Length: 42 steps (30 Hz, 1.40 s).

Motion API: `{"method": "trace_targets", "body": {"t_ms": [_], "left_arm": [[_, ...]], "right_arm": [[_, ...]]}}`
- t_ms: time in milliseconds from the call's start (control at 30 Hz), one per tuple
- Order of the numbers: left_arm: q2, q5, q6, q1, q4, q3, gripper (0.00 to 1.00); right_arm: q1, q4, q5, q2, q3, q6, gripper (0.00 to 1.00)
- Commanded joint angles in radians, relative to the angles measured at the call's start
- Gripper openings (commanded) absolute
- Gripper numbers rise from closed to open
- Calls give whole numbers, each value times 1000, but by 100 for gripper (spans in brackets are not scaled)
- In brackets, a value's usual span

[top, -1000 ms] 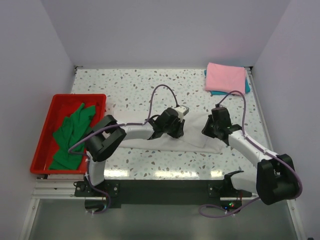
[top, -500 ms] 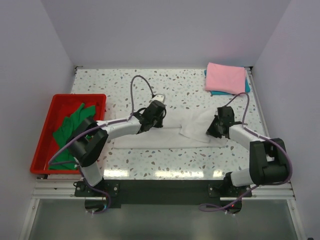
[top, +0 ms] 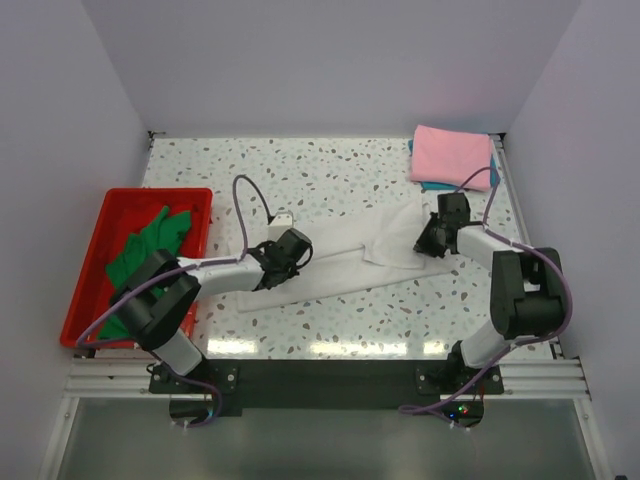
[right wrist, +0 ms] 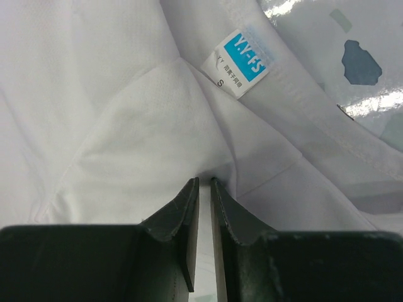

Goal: Fold and stack the t-shirts
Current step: Fold the tshirt

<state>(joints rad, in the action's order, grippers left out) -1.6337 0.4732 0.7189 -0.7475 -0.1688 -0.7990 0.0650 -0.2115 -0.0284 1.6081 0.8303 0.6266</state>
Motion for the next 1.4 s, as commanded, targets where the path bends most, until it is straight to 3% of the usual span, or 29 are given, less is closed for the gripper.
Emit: {"method": "trace_targets", "body": {"t_ms": [0, 233, 500, 700, 900, 1100, 1133, 1233, 1267, 1367], "left_arm": [[15, 15, 105, -59, -93, 98, 15], [127, -47, 290, -177, -74, 210, 15], [259, -80, 341, -242, -72, 259, 14], [298, -93, 338, -250, -38, 251, 16], [253, -107, 237, -237, 8, 134, 30], [204, -254, 93, -106, 34, -35, 42], [210, -287, 53, -58, 14, -64, 43], [245, -254, -18, -17, -43, -89, 50], [253, -210, -27, -13, -82, -88, 51], [270, -153, -35, -12, -138, -53, 51]], "right_arm": [[1, -38, 15, -49, 12, -36, 18], [70, -60, 25, -28, 36, -51, 23], [153, -80, 100, 126, 125, -57, 24], [252, -202, 122, 352, 444, -102, 24], [300, -321, 93, 613, 841, -220, 27], [334, -426, 77, 903, 1294, -352, 33], [332, -481, 79, 965, 1422, -367, 36], [332, -529, 110, 987, 1568, -372, 52], [332, -522, 114, 974, 1572, -375, 64], [332, -471, 150, 867, 1505, -351, 75]]}}
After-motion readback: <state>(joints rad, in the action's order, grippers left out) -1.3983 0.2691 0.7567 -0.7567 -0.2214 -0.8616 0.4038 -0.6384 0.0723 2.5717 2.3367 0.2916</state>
